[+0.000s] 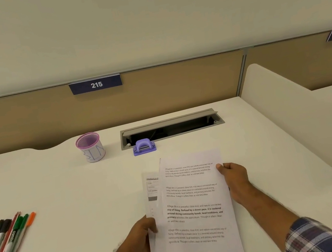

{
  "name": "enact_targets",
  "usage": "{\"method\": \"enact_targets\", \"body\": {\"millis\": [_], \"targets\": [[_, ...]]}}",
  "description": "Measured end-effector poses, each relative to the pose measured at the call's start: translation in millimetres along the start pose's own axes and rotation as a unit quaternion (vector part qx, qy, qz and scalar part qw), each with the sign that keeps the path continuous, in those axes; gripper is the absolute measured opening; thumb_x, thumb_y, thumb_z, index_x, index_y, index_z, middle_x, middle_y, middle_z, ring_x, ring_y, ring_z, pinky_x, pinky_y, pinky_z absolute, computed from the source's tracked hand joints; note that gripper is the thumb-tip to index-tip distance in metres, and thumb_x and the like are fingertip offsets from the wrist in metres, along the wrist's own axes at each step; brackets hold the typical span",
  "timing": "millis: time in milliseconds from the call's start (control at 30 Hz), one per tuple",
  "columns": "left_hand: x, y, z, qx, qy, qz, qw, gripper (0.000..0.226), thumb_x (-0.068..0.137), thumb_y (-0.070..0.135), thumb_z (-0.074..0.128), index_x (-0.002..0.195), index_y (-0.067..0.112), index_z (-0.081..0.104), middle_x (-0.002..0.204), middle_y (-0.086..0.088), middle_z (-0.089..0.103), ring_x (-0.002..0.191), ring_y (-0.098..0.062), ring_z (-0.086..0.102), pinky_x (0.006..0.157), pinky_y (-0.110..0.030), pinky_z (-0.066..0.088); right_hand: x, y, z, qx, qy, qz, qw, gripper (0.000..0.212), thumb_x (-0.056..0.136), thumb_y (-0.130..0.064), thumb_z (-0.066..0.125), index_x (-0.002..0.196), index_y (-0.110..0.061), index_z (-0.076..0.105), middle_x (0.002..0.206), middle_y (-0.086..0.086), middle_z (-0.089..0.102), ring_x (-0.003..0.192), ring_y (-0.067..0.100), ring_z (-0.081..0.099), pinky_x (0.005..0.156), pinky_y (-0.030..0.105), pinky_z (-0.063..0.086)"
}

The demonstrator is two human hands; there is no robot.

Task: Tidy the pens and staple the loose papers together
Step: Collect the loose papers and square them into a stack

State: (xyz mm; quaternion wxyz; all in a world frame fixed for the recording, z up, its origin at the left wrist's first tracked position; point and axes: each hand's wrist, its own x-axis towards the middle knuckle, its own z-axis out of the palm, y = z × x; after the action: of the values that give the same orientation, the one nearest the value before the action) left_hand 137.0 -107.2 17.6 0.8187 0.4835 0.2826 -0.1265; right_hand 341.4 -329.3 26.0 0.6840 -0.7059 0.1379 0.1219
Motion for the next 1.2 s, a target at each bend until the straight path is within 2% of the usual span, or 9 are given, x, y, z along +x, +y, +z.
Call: {"method": "enact_targets", "body": {"millis": [200, 267, 333, 567, 700, 833, 1000, 1067, 1200], "targets": [[-8.0, 28.3, 14.0, 0.050, -0.006, 0.060, 0.997, 0.052, 0.079, 0.026, 0.073, 0.128, 0.012, 0.061, 0.122, -0.017, 0.070, 0.110, -0.040, 0.067, 0.098, -0.057, 0.051, -20.9, -24.2, 8.7, 0.012, -0.057, -0.040, 0.998, 0.013, 0.092, -0.015, 0.063, 0.084, -0.005, 0.064, 0.093, 0.015, 0.070, 0.075, 0.024, 0.061, 0.057, 0.029, 0.045], [-9.2, 36.3, 15.8, 0.070, 0.006, 0.078, 0.995, 0.044, 0.086, 0.026, 0.074, 0.127, 0.016, 0.062, 0.121, -0.014, 0.071, 0.109, -0.038, 0.068, 0.097, -0.056, 0.052, -26.1, -31.5, 12.5, 0.015, -0.077, -0.047, 0.996, 0.011, 0.092, -0.017, 0.063, 0.091, -0.006, 0.064, 0.099, 0.013, 0.071, 0.081, 0.026, 0.065, 0.062, 0.033, 0.052], [-9.1, 41.9, 14.1, 0.084, 0.024, 0.093, 0.992, 0.041, 0.086, 0.020, 0.073, 0.125, 0.013, 0.062, 0.119, -0.015, 0.072, 0.106, -0.036, 0.070, 0.097, -0.055, 0.052, -30.9, -37.5, 15.2, 0.029, -0.100, -0.053, 0.993, 0.010, 0.092, -0.017, 0.062, 0.100, -0.011, 0.062, 0.105, 0.010, 0.072, 0.092, 0.030, 0.070, 0.079, 0.043, 0.058], [-18.8, 57.7, 11.9, 0.095, 0.036, 0.124, 0.987, 0.043, 0.083, 0.003, 0.073, 0.125, 0.007, 0.063, 0.114, -0.019, 0.073, 0.103, -0.040, 0.070, 0.093, -0.056, 0.054, -43.0, -50.6, 12.9, 0.061, -0.141, -0.058, 0.986, 0.053, 0.085, -0.024, 0.072, 0.130, -0.020, 0.045, 0.117, 0.010, 0.067, 0.097, 0.031, 0.070, 0.083, 0.053, 0.058], [-32.7, 72.8, 15.2, 0.083, -0.010, 0.132, 0.988, 0.049, 0.079, 0.003, 0.074, 0.127, 0.005, 0.061, 0.118, -0.023, 0.070, 0.106, -0.044, 0.068, 0.091, -0.056, 0.055, -56.2, -49.3, 5.7, 0.120, -0.237, -0.022, 0.964, 0.063, 0.077, -0.029, 0.076, 0.131, -0.008, 0.052, 0.119, 0.015, 0.069, 0.105, 0.036, 0.068, 0.091, 0.055, 0.054], [-46.1, 89.0, 16.6, 0.087, -0.050, 0.136, 0.986, 0.062, 0.069, 0.010, 0.080, 0.127, 0.003, 0.060, 0.119, -0.027, 0.068, 0.107, -0.048, 0.066, 0.089, -0.058, 0.055, -73.4, -50.0, 2.4, 0.149, -0.353, 0.001, 0.924, 0.063, 0.070, -0.031, 0.082, 0.127, -0.014, 0.061, 0.126, 0.018, 0.065, 0.114, 0.038, 0.062, 0.096, 0.057, 0.049], [-56.7, 100.9, 18.1, 0.087, -0.075, 0.146, 0.983, 0.064, 0.065, 0.010, 0.079, 0.126, 0.004, 0.061, 0.119, -0.028, 0.067, 0.103, -0.048, 0.067, 0.087, -0.058, 0.056, -81.7, -49.7, -1.2, 0.182, -0.389, 0.034, 0.902, 0.071, 0.047, -0.026, 0.095, 0.113, -0.019, 0.071, 0.122, 0.018, 0.067, 0.104, 0.035, 0.067, 0.089, 0.055, 0.054], [-58.9, 102.7, 18.1, 0.095, -0.070, 0.149, 0.982, 0.057, 0.069, 0.007, 0.075, 0.124, 0.005, 0.061, 0.118, -0.027, 0.068, 0.101, -0.047, 0.068, 0.085, -0.057, 0.057, -84.0, -50.4, -2.0, 0.176, -0.399, 0.038, 0.899, 0.073, 0.052, -0.020, 0.092, 0.121, -0.014, 0.066, 0.124, 0.020, 0.065, 0.108, 0.038, 0.064, 0.091, 0.056, 0.052], [-61.3, 104.5, 17.0, 0.148, -0.033, 0.174, 0.973, 0.053, 0.072, 0.005, 0.071, 0.124, 0.004, 0.062, 0.119, -0.021, 0.070, 0.105, -0.043, 0.068, 0.095, -0.059, 0.052, -89.1, -59.4, -0.4, 0.132, -0.389, 0.011, 0.912, 0.053, 0.075, -0.004, 0.071, 0.127, -0.005, 0.060, 0.125, 0.021, 0.064, 0.113, 0.041, 0.062, 0.095, 0.055, 0.050]]}}
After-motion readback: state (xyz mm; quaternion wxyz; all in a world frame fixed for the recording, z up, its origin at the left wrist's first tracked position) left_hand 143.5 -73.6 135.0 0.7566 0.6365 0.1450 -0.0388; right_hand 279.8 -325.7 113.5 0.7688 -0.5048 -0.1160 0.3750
